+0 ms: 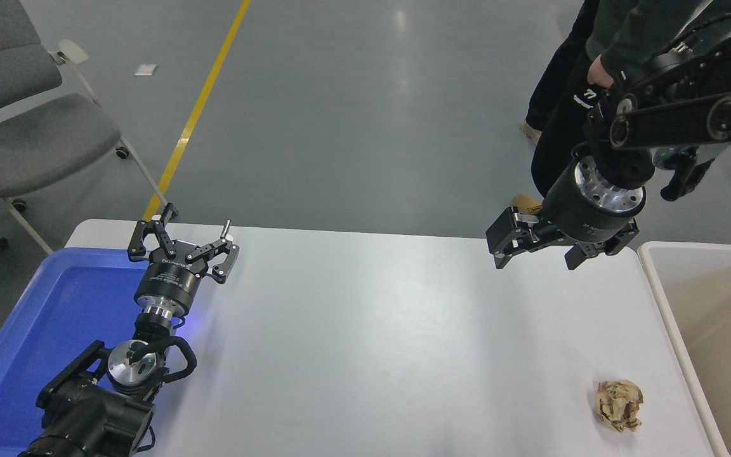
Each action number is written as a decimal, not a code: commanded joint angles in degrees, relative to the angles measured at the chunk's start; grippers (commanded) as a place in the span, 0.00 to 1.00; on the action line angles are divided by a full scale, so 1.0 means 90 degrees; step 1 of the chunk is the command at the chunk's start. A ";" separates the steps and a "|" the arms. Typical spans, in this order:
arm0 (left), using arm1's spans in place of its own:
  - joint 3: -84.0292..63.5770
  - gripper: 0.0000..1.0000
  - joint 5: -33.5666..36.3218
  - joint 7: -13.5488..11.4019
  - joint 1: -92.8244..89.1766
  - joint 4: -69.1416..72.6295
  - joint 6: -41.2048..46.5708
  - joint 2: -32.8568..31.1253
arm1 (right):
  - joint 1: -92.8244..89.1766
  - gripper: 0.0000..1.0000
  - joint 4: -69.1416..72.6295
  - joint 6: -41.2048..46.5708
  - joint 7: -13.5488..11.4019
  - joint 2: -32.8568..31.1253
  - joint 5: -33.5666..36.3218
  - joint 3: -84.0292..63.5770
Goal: Pick up paper ball place in dustbin
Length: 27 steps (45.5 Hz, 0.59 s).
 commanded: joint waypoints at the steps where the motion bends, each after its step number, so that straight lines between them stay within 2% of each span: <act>1: 0.0000 0.99 0.0000 0.0000 0.0000 0.0000 0.0000 -0.0003 | 0.0010 1.00 0.0013 -0.0004 0.0000 -0.0063 -0.0050 -0.0004; 13: -0.0039 0.99 -0.0019 0.0000 0.0000 0.0000 -0.0009 -0.0003 | 0.0079 1.00 0.0013 -0.0004 0.0000 -0.0092 -0.0119 -0.0023; 20: -0.0039 0.99 -0.0019 0.0000 0.0000 0.0000 -0.0009 -0.0003 | 0.0040 1.00 0.0003 0.0006 0.0000 -0.0131 -0.0752 -0.0072; 27: -0.0029 0.99 -0.0019 0.0000 0.0000 0.0000 -0.0009 -0.0003 | -0.0009 1.00 0.0013 0.0006 0.0000 -0.0550 -0.0929 -0.0160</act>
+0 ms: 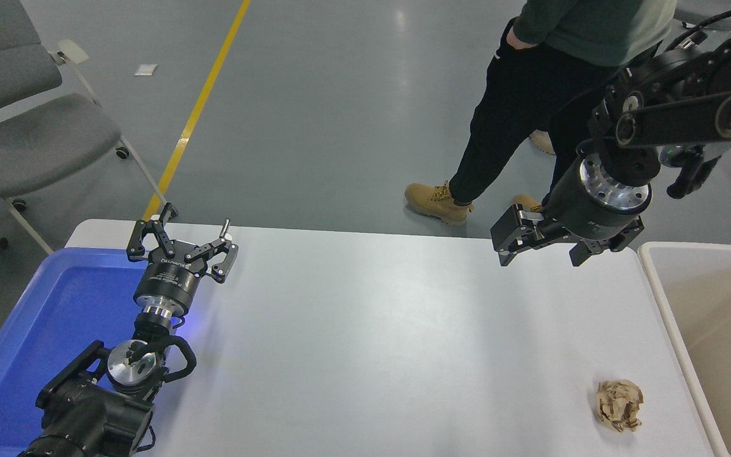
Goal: Pick up paper ball place in dustbin
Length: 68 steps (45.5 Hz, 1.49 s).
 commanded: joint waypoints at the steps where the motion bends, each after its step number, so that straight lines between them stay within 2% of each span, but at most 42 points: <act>1: -0.0007 0.99 -0.0001 0.0000 0.0000 0.0000 -0.0002 -0.0001 | -0.0047 1.00 0.0002 0.0006 -0.0001 -0.0446 -0.0435 -0.0092; 12: -0.0007 0.99 -0.0001 0.0000 0.0000 0.0000 -0.0002 -0.0001 | -0.0077 1.00 0.0051 0.0075 -0.0001 -0.1715 -0.1382 -0.0111; 20: 0.0003 0.99 -0.0001 0.0000 0.0000 0.0000 -0.0002 -0.0001 | -0.0612 1.00 0.0051 0.0075 -0.0001 -0.2906 -0.2562 -0.0092; 34: 0.0003 0.99 -0.0001 0.0000 0.0000 0.0000 0.0007 0.0009 | -0.1853 1.00 0.0002 -0.0198 -0.0001 -0.3904 -0.3257 0.0386; 44: 0.0003 0.99 -0.0001 0.0000 0.0000 0.0000 -0.0002 0.0009 | -0.3191 1.00 -0.0203 -0.0921 -0.0001 -0.3973 -0.3424 0.1040; 50: 0.0003 0.99 -0.0001 0.0000 0.0000 0.0000 0.0007 -0.0001 | -0.4070 1.00 -0.0506 -0.1838 -0.0001 -0.3865 -0.3433 0.1499; 68: 0.0003 0.99 -0.0001 0.0000 0.0000 0.0000 -0.0002 -0.0001 | -0.5067 1.00 -0.0770 -0.2073 -0.0001 -0.3719 -0.3541 0.2076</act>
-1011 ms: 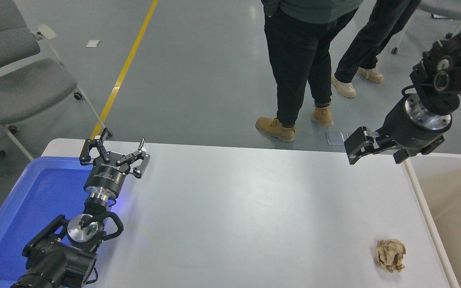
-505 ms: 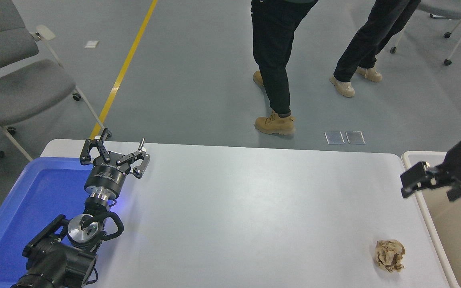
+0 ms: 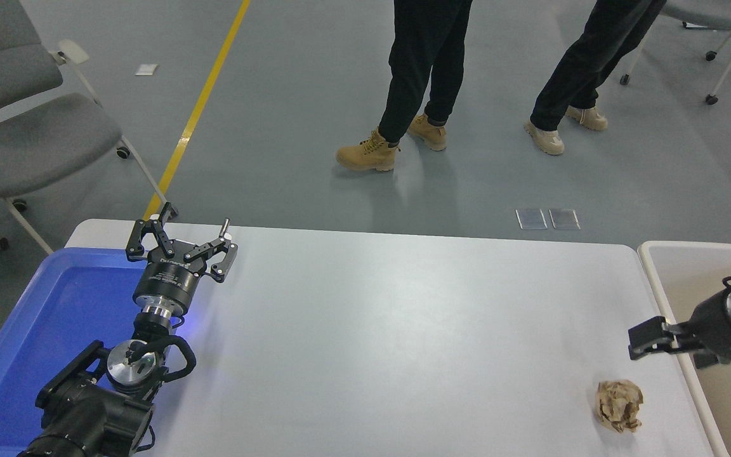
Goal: Pick up paper ball place in dustbin
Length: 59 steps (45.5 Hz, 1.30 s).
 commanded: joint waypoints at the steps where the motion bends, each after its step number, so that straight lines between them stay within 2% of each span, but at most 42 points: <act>1: 0.0000 0.99 0.0002 0.0000 0.0000 0.0000 0.0003 0.0004 | -0.0676 1.00 -0.0134 -0.0363 0.0001 0.0095 -0.0049 0.0476; 16: 0.0000 0.99 0.0002 0.0000 0.0000 0.0000 0.0003 -0.0005 | -0.1418 1.00 -0.0544 -0.0822 0.0001 0.0593 -0.0030 0.0652; 42: 0.0000 0.99 -0.0008 0.0000 0.0000 0.0000 -0.0006 0.0004 | -0.2121 1.00 -0.1071 -0.1243 0.0001 0.1033 -0.0049 0.0672; 50: 0.0000 0.99 0.0002 0.0000 0.0000 0.0000 0.0003 -0.0005 | -0.2248 0.96 -0.1188 -0.1252 0.0010 0.1140 -0.0039 0.0798; 53: 0.0000 0.99 0.0002 0.0000 0.0000 0.0000 0.0003 -0.0005 | -0.2278 0.91 -0.1198 -0.1252 0.0010 0.1189 -0.0030 0.0808; 55: 0.0000 0.99 0.0002 0.0000 0.0000 0.0000 -0.0007 -0.0005 | -0.2278 0.83 -0.1217 -0.1262 0.0030 0.1199 -0.0030 0.0808; 57: 0.0000 0.99 0.0002 0.0000 0.0000 0.0000 -0.0007 0.0004 | -0.2307 0.72 -0.1227 -0.1262 0.0108 0.1199 -0.0030 0.0808; 59: 0.0000 0.99 0.0002 0.0000 0.0000 0.0000 -0.0007 -0.0005 | -0.2336 0.55 -0.1247 -0.1291 0.0157 0.1209 -0.0039 0.0808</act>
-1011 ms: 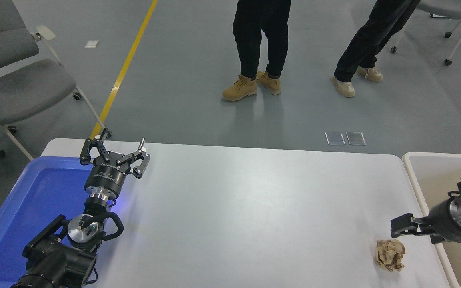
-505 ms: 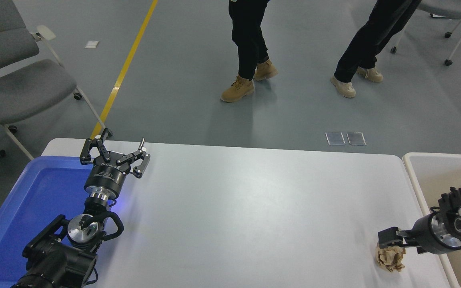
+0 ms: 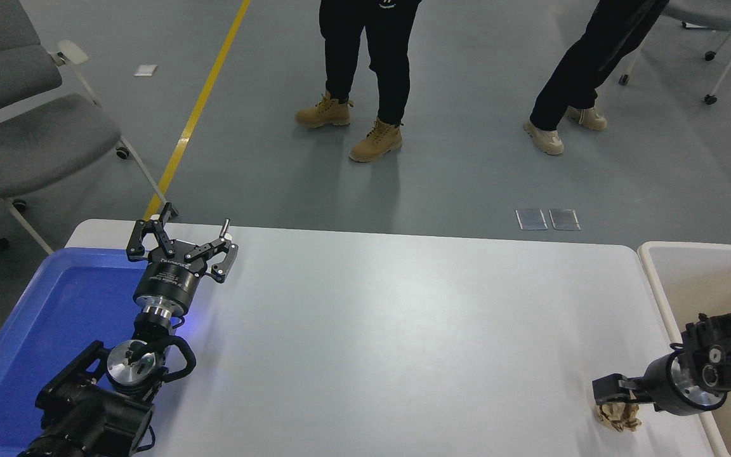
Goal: Pick up paper ball place in dustbin
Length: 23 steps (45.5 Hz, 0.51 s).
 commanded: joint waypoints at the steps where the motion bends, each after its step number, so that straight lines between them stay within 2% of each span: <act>1: 0.0000 0.99 0.0004 0.0000 0.0000 0.0000 0.0006 -0.0004 | -0.0156 0.48 -0.0119 -0.0081 0.0140 0.0103 -0.0011 0.0049; 4: 0.0000 0.99 0.0004 0.0000 0.0000 0.0000 0.0006 -0.0004 | -0.0165 0.36 -0.0148 -0.0091 0.0150 0.0122 -0.0011 0.0049; 10: 0.0000 0.99 -0.0006 0.0000 0.0000 0.0000 0.0006 -0.0004 | -0.0204 0.35 -0.0255 -0.0140 0.0140 0.0200 0.0038 0.0059; 12: 0.0000 0.99 0.0004 0.0000 0.0000 0.0000 0.0006 -0.0004 | -0.0214 0.26 -0.0265 -0.0140 0.0140 0.0210 0.0038 0.0068; 16: 0.0000 0.99 0.0004 0.0000 0.0000 0.0000 -0.0003 0.0006 | -0.0224 0.02 -0.0275 -0.0140 0.0150 0.0210 0.0008 0.0068; 23: 0.0000 0.99 0.0004 0.0000 0.0000 0.0000 -0.0003 -0.0004 | -0.0185 0.00 -0.0265 -0.0111 0.0150 0.0181 0.0018 0.0088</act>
